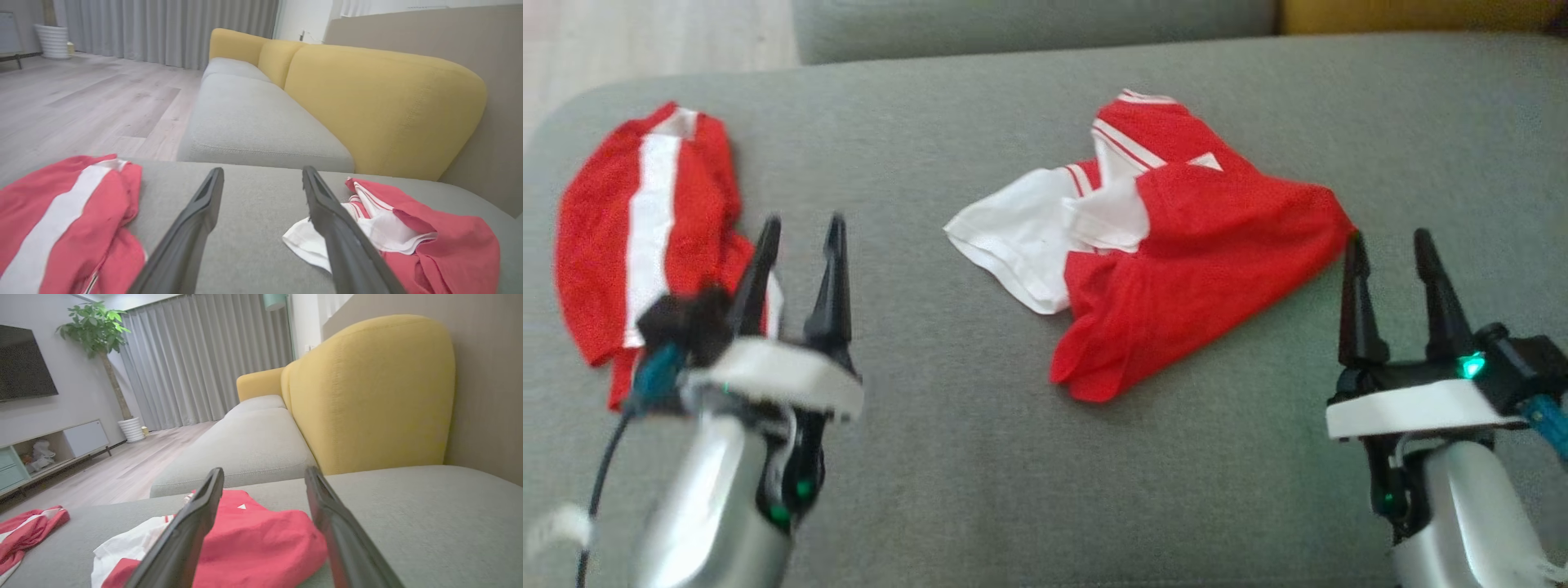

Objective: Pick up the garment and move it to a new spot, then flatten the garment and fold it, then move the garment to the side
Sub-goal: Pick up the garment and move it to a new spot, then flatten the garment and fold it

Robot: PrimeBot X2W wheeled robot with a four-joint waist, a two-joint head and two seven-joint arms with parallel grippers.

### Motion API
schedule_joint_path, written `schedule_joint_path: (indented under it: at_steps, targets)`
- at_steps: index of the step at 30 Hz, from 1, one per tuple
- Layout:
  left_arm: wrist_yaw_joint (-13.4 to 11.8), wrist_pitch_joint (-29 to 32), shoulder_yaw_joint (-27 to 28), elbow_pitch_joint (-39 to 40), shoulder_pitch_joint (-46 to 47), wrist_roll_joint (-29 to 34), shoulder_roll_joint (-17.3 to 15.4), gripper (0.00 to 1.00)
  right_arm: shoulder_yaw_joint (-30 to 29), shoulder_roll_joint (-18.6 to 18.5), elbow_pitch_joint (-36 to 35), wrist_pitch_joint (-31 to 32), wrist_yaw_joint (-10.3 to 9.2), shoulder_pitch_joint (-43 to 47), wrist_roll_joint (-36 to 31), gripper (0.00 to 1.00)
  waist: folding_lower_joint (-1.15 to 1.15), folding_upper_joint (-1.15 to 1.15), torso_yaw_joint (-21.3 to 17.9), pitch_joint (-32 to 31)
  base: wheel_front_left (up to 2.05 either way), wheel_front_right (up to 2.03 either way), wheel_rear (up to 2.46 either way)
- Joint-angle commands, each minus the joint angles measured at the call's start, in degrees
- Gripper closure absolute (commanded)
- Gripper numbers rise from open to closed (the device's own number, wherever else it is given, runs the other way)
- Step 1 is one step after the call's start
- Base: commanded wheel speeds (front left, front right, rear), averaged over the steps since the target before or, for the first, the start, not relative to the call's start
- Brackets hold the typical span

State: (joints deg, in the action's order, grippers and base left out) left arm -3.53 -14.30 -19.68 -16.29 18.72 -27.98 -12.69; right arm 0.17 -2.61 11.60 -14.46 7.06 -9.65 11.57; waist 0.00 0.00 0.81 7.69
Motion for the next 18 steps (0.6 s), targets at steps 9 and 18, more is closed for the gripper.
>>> schedule_joint_path:
  at_steps: [9, 18]
  targets:
    - [3.67, -0.69, 10.05, 6.96, -8.62, 5.83, 5.65, 0.00, 2.82, -0.27, -0.13, -0.53, 0.43, 1.04, -0.85, 0.00, 0.00, 0.00, 4.08, -2.95, 0.00, 0.00, 0.00]
    - [7.29, -0.70, 13.36, 6.17, -7.87, 9.31, 8.77, 0.00, 11.04, -0.27, 1.42, 5.43, 0.43, -0.63, 1.39, 0.00, 0.00, 0.00, 6.49, -0.86, 0.00, 0.00, 0.00]
